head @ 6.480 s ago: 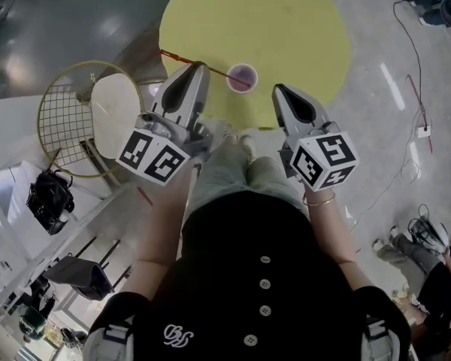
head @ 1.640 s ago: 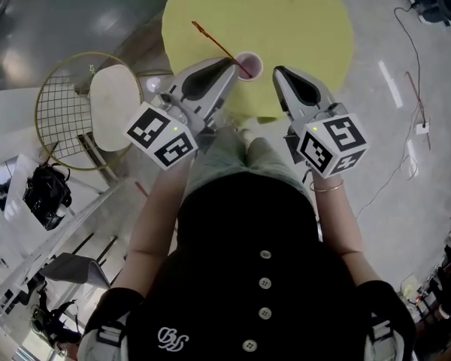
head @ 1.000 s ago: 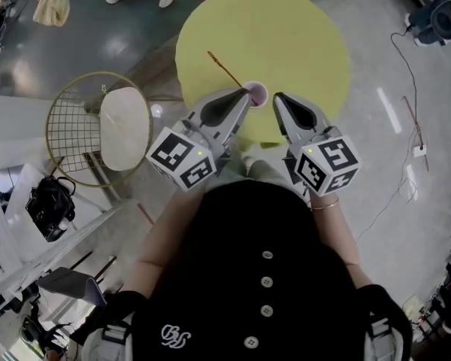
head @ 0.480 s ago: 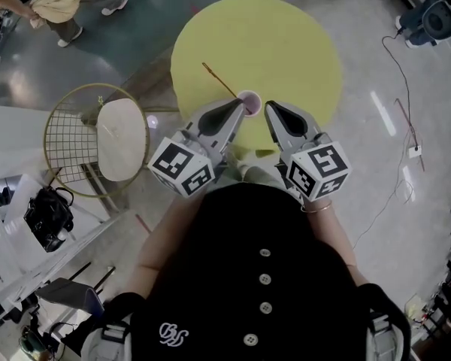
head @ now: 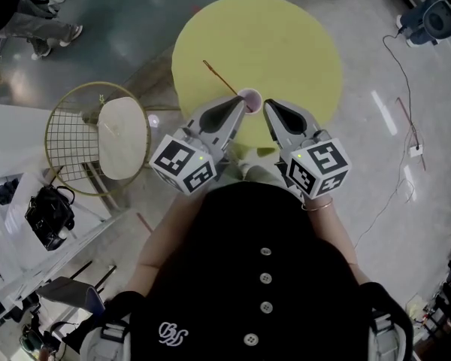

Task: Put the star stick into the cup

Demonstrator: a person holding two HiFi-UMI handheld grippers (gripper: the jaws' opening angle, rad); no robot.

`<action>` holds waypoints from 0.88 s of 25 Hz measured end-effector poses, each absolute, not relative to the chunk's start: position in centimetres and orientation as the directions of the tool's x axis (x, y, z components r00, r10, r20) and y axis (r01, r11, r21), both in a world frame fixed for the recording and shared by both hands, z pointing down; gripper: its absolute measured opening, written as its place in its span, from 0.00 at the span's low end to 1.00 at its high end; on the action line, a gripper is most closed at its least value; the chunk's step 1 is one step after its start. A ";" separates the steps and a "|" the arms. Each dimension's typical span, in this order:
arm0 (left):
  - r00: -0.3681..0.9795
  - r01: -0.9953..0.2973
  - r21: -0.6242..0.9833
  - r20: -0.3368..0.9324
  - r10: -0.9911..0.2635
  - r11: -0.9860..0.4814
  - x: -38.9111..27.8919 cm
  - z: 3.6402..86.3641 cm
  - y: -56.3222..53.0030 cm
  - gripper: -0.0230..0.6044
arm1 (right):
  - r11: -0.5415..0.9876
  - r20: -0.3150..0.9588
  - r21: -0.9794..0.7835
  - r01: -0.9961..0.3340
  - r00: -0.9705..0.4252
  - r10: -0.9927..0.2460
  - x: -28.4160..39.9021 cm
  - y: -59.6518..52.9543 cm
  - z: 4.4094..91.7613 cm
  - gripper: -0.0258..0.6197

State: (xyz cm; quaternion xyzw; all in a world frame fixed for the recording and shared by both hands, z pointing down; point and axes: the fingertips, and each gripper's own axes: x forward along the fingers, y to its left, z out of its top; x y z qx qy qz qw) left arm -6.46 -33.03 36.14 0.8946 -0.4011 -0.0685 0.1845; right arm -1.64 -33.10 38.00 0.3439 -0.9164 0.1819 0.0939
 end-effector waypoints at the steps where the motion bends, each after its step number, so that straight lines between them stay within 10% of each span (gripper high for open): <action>1: 0.667 -0.693 0.386 0.024 -0.744 -0.609 -6.4 36.1 -33.0 0.06 | 0.700 0.300 -0.267 -0.663 -0.747 -0.593 -1.6 -33.0 38.0 0.04; 22: 0.653 -0.705 0.398 0.039 -0.757 -0.587 -6.9 36.9 -33.2 0.06 | 0.694 0.303 -0.269 -0.668 -0.742 -0.598 -1.4 -33.8 38.4 0.04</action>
